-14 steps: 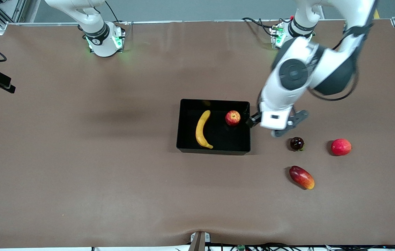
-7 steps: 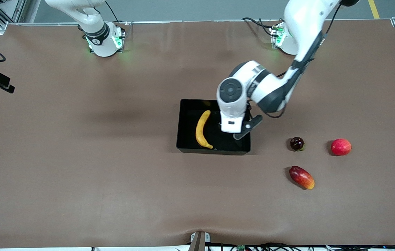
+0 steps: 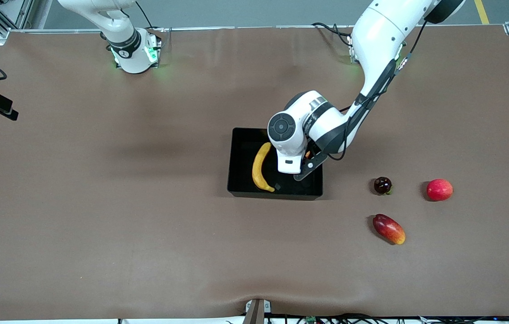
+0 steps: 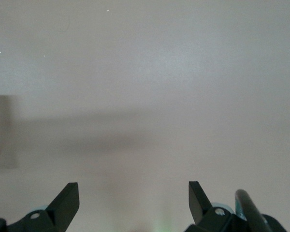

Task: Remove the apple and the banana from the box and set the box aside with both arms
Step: 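Lower the left gripper and grasp the red apple in the tray, then carry the apple out of the tray and set it beside the plum, then open the left gripper and move it back over the banana, then grasp the yellow banana with the left gripper while the right gripper approaches, then carry the banana beside the fruits while the right gripper reaches the tray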

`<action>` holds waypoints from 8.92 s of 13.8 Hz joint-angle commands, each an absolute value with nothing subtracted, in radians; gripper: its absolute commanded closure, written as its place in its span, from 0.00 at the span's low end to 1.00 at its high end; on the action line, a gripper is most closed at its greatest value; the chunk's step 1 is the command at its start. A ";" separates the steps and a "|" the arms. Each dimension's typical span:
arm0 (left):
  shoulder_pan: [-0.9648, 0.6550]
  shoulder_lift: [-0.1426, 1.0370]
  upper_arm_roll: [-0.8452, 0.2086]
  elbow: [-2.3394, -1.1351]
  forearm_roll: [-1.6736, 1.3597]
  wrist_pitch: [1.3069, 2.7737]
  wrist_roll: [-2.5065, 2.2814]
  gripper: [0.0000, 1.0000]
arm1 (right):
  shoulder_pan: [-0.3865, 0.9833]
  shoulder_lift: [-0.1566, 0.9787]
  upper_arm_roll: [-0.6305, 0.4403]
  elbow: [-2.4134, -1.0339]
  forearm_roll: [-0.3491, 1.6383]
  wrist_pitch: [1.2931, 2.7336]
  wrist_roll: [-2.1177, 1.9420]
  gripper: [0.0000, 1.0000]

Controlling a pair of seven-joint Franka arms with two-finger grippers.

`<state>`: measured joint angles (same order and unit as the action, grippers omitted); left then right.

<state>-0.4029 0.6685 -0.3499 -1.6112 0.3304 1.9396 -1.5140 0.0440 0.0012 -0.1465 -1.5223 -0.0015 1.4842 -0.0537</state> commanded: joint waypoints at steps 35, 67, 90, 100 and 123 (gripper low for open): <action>0.222 0.616 -0.339 -1.448 0.320 1.868 -0.538 1.00 | 0.029 0.011 -0.141 -1.496 -0.003 1.483 -0.048 0.00; 0.235 0.627 -0.653 -1.462 0.434 1.769 -0.584 0.00 | 0.020 0.015 -0.141 -1.496 -0.003 1.486 -0.048 0.00; -0.388 0.922 -0.485 -1.436 0.433 2.282 -1.026 0.00 | 0.025 0.031 -0.141 -1.493 -0.003 1.491 -0.051 0.00; -0.390 0.943 -0.483 -1.442 0.453 2.318 -1.011 1.00 | 0.063 0.113 -0.135 -1.491 0.000 1.491 -0.052 0.00; -0.168 0.591 -0.492 -1.439 0.445 1.957 -0.640 1.00 | 0.673 0.529 -0.124 -1.563 0.331 2.012 0.478 0.00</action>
